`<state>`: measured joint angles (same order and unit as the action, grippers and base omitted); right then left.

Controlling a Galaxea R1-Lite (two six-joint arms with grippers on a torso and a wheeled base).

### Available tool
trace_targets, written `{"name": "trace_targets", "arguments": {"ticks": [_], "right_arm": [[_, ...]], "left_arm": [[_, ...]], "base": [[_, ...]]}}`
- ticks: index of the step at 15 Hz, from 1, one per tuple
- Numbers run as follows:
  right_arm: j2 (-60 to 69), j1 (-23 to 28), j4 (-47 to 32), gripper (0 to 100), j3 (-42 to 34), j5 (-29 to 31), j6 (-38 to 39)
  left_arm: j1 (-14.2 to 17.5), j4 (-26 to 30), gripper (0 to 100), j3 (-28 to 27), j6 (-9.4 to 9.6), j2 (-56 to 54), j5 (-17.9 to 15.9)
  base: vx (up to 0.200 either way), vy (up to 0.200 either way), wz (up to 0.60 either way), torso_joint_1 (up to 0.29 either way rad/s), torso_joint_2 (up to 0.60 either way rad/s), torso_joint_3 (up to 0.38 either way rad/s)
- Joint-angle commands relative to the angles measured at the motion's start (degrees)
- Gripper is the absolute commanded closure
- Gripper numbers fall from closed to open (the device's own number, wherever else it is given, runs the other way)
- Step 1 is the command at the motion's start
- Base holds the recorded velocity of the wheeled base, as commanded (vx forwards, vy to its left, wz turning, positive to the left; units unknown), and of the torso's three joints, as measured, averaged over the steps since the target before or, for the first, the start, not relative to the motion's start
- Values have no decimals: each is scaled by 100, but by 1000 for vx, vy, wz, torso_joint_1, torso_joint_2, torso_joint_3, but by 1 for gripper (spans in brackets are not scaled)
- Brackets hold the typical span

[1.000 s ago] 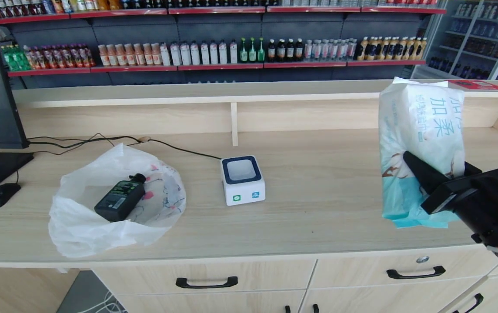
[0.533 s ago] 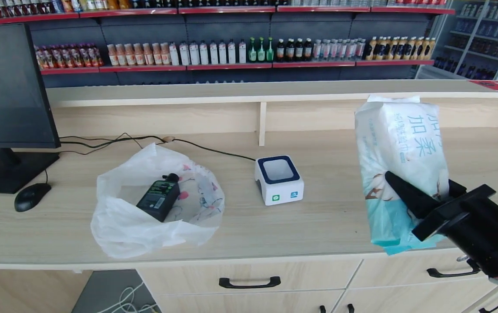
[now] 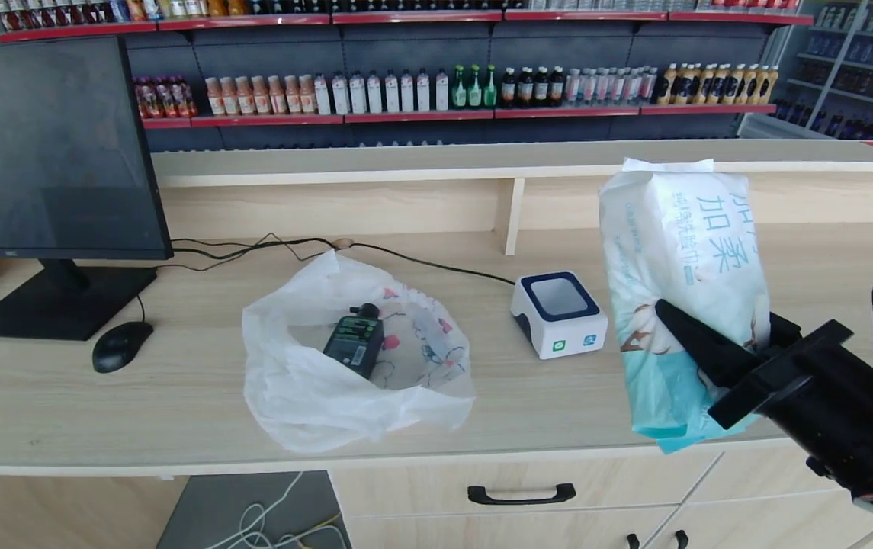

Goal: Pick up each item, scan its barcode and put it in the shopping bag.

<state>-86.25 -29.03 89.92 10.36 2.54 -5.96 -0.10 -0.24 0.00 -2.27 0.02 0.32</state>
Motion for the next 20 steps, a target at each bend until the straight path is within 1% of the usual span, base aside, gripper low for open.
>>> {"name": "trace_targets", "arguments": {"ticks": [1,2,5,8,9,13,19,20], "right_arm": [[-41,-33,8,100,-184,1,34],[-94,-15,8,100,-377,10,113],[-551,81,8,100,-368,10,174],[-955,784,8,100,-315,10,130],[-1069,881,8,100,-298,10,130],[-1316,837,8,100,-105,10,86],[-1360,837,8,100,-87,10,86],[-1360,837,8,100,-43,10,86]], "left_arm": [[1,-2,0,0,-2,-2,3],[1,-2,0,0,7,-2,3],[1,-11,0,0,16,-2,3],[1,-11,0,0,25,-2,3],[1,-11,0,0,25,-2,3],[10,-11,0,0,16,-2,3],[1,-11,0,0,16,-2,3],[10,-11,0,0,7,-2,3]], "base": [[0,200,0,2,7,2],[0,0,0,0,0,0],[0,0,0,0,0,0],[0,0,0,0,0,0],[0,0,0,0,0,0],[0,0,0,0,0,0],[0,0,0,0,0,0],[0,-200,0,7,2,-7]]}}
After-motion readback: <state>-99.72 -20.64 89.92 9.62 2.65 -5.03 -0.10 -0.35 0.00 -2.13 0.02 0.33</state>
